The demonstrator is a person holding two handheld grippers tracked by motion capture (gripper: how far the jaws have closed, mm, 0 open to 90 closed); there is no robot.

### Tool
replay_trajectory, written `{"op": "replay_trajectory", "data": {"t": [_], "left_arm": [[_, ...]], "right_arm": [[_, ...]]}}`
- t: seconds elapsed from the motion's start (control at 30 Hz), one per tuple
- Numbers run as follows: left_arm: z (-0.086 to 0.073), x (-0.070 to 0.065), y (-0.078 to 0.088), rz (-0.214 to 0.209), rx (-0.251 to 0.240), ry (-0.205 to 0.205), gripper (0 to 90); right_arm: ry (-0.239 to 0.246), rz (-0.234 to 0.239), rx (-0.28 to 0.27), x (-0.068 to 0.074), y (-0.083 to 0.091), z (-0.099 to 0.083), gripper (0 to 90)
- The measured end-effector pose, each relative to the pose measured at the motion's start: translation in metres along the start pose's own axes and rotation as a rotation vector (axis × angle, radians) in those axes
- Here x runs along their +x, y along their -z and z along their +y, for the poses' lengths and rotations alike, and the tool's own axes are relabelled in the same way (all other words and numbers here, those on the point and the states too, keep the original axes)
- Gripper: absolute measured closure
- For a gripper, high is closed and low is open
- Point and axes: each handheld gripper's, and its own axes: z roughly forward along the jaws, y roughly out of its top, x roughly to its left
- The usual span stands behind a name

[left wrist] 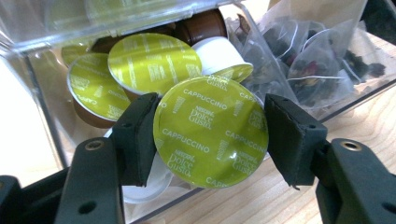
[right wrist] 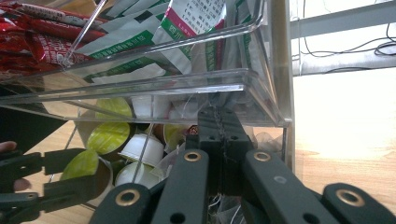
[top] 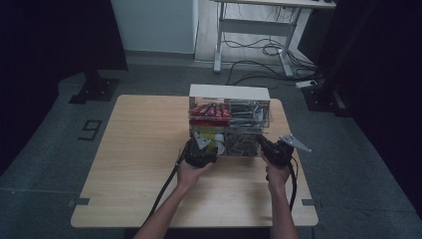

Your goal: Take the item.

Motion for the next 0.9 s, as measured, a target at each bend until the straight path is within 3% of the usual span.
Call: {"op": "replay_trajectory", "data": {"t": [0.9], "left_arm": [[0.0,0.01,0.039,-0.023,-0.065,0.028,38.4]], "right_arm": [[0.002,-0.005,-0.005,0.0,0.001,0.0,89.2]]}}
